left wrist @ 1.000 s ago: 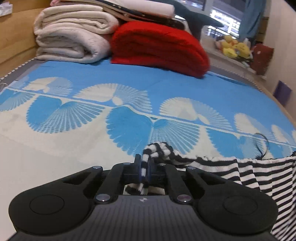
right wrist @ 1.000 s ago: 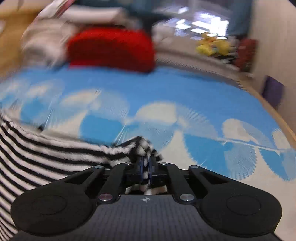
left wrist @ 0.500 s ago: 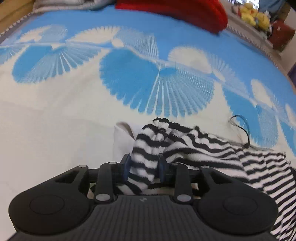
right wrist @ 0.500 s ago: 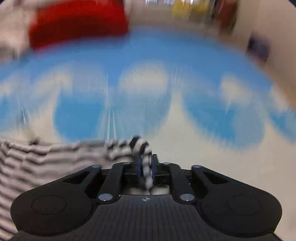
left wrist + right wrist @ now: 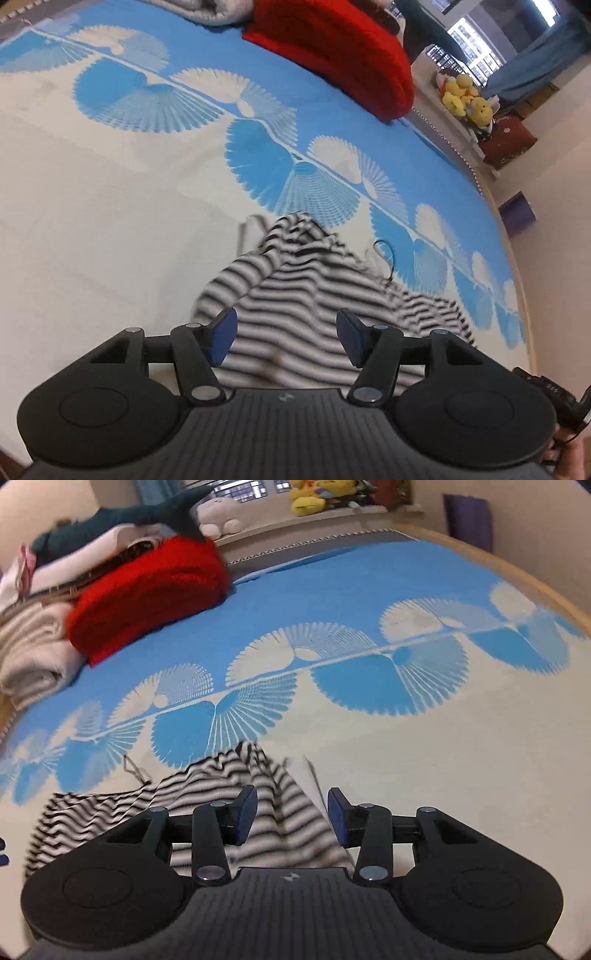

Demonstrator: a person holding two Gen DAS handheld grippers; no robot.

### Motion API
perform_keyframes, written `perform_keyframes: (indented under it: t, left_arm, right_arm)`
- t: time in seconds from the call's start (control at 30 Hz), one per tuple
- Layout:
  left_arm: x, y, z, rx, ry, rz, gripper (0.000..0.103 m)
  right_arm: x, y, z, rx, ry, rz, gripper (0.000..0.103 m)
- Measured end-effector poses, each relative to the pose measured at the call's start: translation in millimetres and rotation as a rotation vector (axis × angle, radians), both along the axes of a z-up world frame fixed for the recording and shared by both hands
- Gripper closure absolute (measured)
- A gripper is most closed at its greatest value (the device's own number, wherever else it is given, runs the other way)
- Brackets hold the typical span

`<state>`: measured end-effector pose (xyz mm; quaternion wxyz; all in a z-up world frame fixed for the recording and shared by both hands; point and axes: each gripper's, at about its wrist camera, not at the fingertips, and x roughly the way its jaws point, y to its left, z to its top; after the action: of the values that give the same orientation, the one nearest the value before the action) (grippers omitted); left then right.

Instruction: Fold small clothes

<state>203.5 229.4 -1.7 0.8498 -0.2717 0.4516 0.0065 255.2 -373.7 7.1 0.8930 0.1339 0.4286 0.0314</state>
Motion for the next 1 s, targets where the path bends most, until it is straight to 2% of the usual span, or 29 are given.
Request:
perform_keyframes:
  t: [0.07, 0.1, 0.17, 0.2, 0.27, 0.37, 0.47, 0.6, 0.7, 0.77, 0.8, 0.83, 0.87, 0.93, 0.97, 1.0]
  left_arm:
    - [-16, 5, -12, -0.012, 0.025, 0.023, 0.039]
    - [-24, 8, -28, -0.043, 0.063, 0.043, 0.039]
    - [-26, 15, -50, -0.115, 0.197, 0.095, 0.050]
    - [-27, 18, -54, -0.124, 0.202, 0.110, 0.051]
    - [-24, 18, -59, -0.066, 0.234, 0.112, 0.051]
    - [-22, 17, -74, -0.046, 0.333, 0.113, 0.051]
    - [-18, 10, -74, -0.022, 0.329, 0.065, 0.051]
    - [-16, 5, -82, 0.025, 0.375, 0.022, 0.051]
    - [-14, 2, -82, 0.058, 0.371, -0.013, 0.051]
    - [-15, 1, -84, 0.063, 0.365, -0.031, 0.059]
    - [-14, 0, -84, 0.050, 0.359, -0.047, 0.075]
    - [-12, -3, -84, 0.039, 0.353, -0.066, 0.091]
    - [-12, -5, -82, 0.050, 0.342, -0.081, 0.100]
    - [-16, -3, -71, 0.074, 0.277, -0.088, 0.102]
    - [-19, 1, -61, 0.078, 0.215, -0.069, 0.102]
    - [-25, 8, -44, 0.105, 0.118, -0.035, 0.102]
  right_arm:
    - [-18, -12, -3, 0.036, 0.027, -0.009, 0.059]
    - [-25, -16, -8, 0.053, 0.041, -0.012, 0.059]
    - [-41, -23, -24, 0.073, 0.076, -0.032, 0.059]
    - [-47, -25, -35, 0.071, 0.109, -0.038, 0.059]
    - [-50, -28, -50, 0.050, 0.213, -0.052, 0.058]
    - [-54, -32, -59, 0.073, 0.238, -0.065, 0.058]
    - [-54, -32, -68, 0.070, 0.277, -0.063, 0.058]
    - [-49, -31, -77, 0.082, 0.299, -0.050, 0.058]
    - [-47, -30, -81, 0.096, 0.314, -0.050, 0.058]
    - [-46, -29, -83, 0.113, 0.315, -0.050, 0.058]
    - [-45, -28, -84, 0.124, 0.315, -0.046, 0.060]
    - [-45, -26, -84, 0.133, 0.315, -0.039, 0.066]
    - [-45, -24, -84, 0.137, 0.313, -0.026, 0.075]
    - [-45, -21, -82, 0.124, 0.301, -0.001, 0.089]
    - [-46, -21, -79, 0.123, 0.287, 0.009, 0.092]
    - [-47, -23, -75, 0.133, 0.265, 0.007, 0.093]
